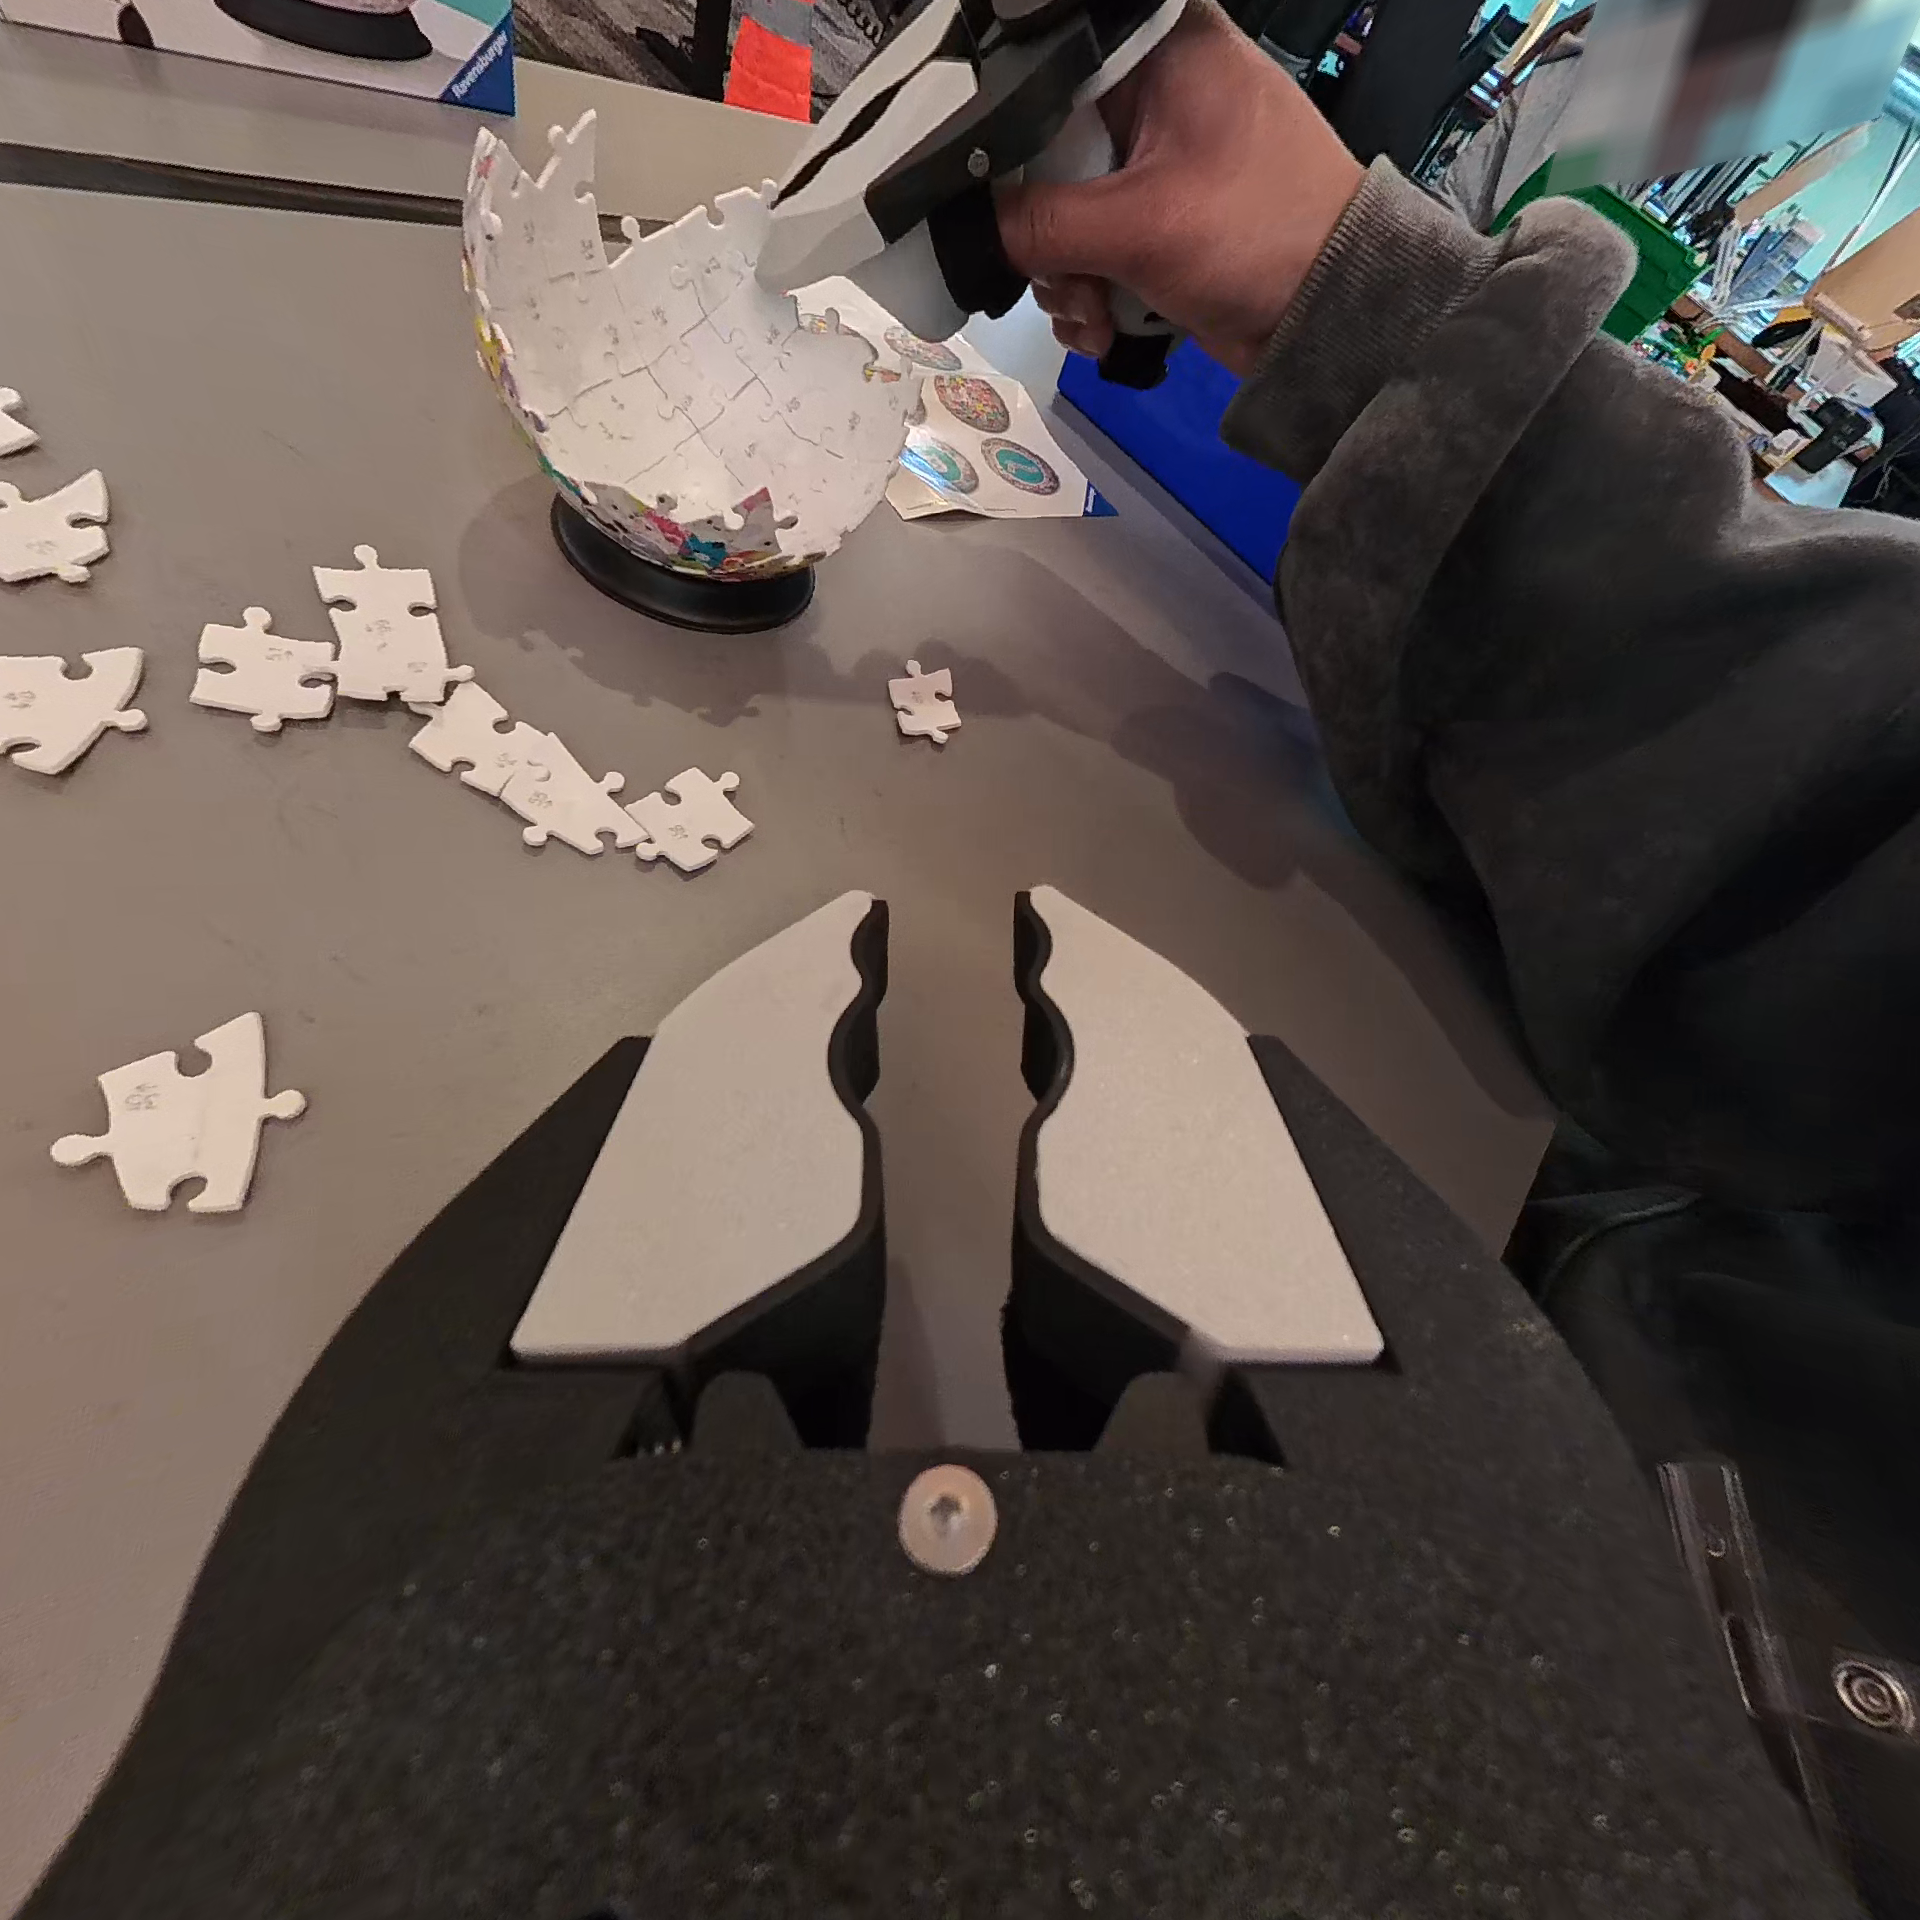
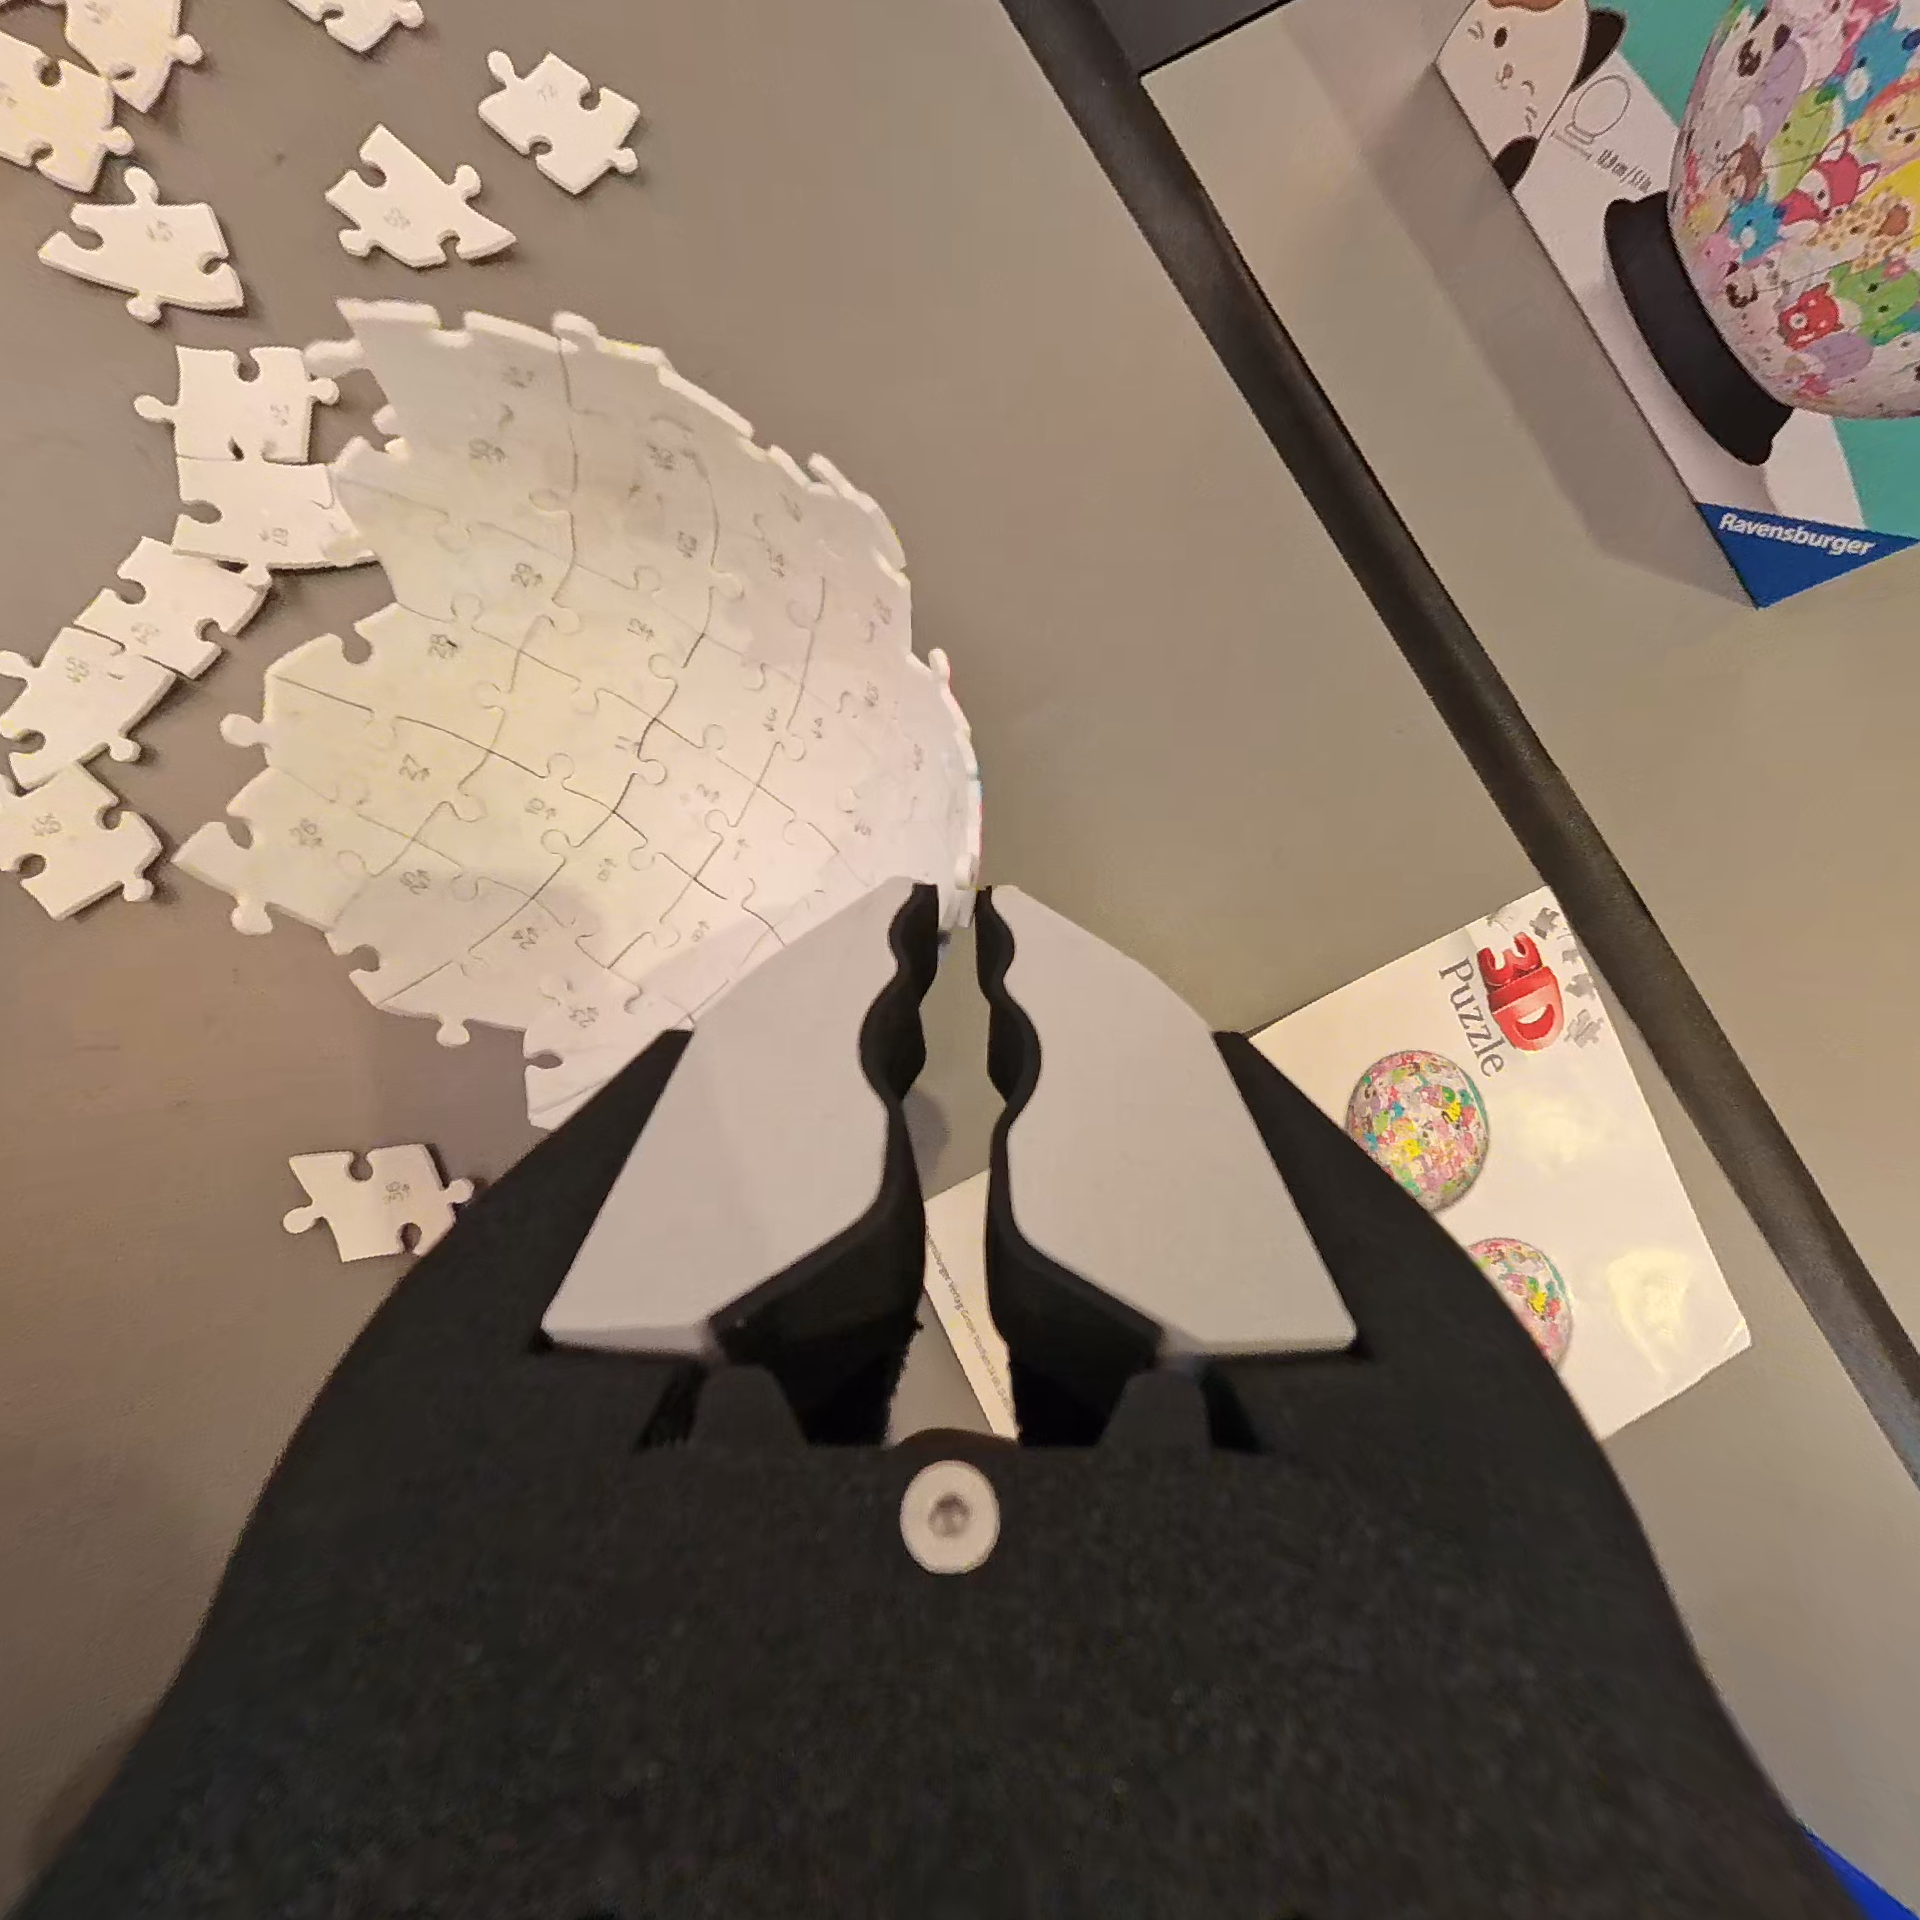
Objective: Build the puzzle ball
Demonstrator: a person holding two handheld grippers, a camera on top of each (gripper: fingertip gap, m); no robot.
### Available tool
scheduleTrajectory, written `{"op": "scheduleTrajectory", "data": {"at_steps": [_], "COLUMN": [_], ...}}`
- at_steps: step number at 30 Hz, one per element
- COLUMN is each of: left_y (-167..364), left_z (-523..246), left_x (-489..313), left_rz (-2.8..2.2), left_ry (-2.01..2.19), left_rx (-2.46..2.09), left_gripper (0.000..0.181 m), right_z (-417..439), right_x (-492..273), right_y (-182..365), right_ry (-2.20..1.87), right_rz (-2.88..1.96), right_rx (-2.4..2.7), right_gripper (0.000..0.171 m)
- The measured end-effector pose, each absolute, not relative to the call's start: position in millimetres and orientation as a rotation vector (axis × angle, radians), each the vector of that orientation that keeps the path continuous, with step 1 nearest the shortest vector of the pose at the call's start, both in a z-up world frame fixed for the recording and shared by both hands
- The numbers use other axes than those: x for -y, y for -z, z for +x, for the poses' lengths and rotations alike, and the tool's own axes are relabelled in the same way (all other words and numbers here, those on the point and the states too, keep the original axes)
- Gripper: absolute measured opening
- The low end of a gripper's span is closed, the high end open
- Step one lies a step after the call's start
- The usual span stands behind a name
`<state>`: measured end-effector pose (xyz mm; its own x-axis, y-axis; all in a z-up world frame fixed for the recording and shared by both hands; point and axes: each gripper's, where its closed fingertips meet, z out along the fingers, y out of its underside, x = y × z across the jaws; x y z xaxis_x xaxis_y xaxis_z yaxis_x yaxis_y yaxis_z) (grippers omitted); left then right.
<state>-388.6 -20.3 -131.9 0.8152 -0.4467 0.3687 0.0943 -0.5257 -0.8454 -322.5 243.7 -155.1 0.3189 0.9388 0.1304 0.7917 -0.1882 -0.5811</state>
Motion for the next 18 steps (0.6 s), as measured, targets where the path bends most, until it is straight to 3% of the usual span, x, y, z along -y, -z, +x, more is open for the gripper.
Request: {"op": "scheduleTrajectory", "data": {"at_steps": [10, 14, 18], "left_y": [131.5, 130.9, 130.3], "left_z": [-387.6, -387.6, -387.9], "left_x": [20.8, 21.0, 21.2], "left_rz": [-2.019, -2.018, -2.016], "left_ry": [0.692, 0.691, 0.69], "left_rx": [-0.266, -0.267, -0.266], "left_gripper": [0.023, 0.023, 0.023], "right_z": [-324.6, -327.5, -332.0], "right_x": [-242.5, -242.3, -245.0], "right_y": [155.5, 155.7, 153.9], "right_ry": [-0.223, -0.226, -0.24], "right_rz": [-1.992, -1.986, -1.971], "right_rx": [1.578, 1.587, 1.577], "right_gripper": [0.007, 0.018, 0.018]}}
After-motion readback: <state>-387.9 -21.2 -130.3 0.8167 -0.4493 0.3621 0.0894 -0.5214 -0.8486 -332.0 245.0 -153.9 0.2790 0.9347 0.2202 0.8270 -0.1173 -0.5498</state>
